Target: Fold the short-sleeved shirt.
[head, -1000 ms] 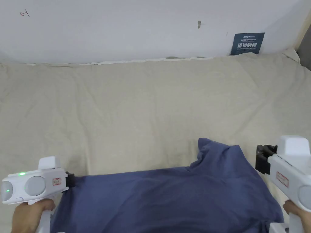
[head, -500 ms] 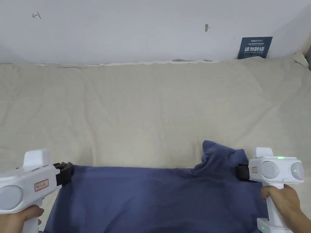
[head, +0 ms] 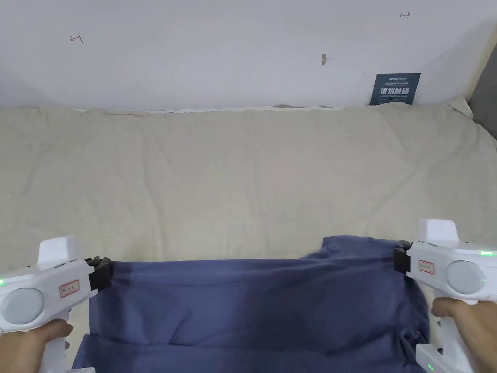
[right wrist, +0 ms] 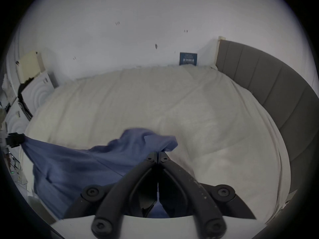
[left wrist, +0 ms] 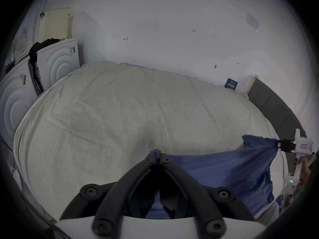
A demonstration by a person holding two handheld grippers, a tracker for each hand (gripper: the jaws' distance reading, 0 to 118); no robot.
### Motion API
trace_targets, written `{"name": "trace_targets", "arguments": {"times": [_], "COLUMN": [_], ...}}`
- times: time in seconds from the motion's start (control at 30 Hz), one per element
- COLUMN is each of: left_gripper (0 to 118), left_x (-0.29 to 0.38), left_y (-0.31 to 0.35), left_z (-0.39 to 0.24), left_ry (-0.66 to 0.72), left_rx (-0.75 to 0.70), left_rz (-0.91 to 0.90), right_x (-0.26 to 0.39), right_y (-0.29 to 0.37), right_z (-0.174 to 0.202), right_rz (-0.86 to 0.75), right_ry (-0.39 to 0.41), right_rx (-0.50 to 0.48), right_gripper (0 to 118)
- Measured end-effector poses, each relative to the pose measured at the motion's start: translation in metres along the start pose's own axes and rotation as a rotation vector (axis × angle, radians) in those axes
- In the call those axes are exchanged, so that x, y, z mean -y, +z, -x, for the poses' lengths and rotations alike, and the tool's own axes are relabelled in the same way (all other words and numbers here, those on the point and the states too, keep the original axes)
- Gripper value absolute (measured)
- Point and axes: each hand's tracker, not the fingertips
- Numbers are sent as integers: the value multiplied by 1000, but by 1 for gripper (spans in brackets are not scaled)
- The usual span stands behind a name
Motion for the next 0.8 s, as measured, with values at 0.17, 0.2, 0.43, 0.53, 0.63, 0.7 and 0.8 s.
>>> {"name": "trace_targets", "arguments": {"times": [0.17, 0.2, 0.43, 0.53, 0.63, 0.7, 0.8], "left_gripper": [3, 3, 3, 3, 3, 3, 3], "left_x": [30, 38, 109, 138, 162, 171, 174], "left_y": [39, 44, 62, 54, 41, 36, 34], "left_z": [13, 17, 37, 37, 35, 32, 27], "left_ry": [16, 20, 75, 64, 8, -18, -53], "left_rx": [-22, -29, -55, -67, -122, -131, -148], "left_rz": [8, 21, 133, 188, 232, 243, 258], "right_x": [35, 45, 123, 159, 184, 195, 203], "right_y": [76, 87, 120, 110, 94, 84, 73], "right_z": [-4, -5, -2, -2, -5, -10, -12], "right_rz": [-34, -37, 11, 88, 150, 169, 204], "right_ry": [-17, -19, -21, -31, -51, -74, -98], "right_rx": [-56, -61, -56, -21, 13, 18, 36], "right_gripper": [1, 1, 1, 1, 1, 1, 2]}}
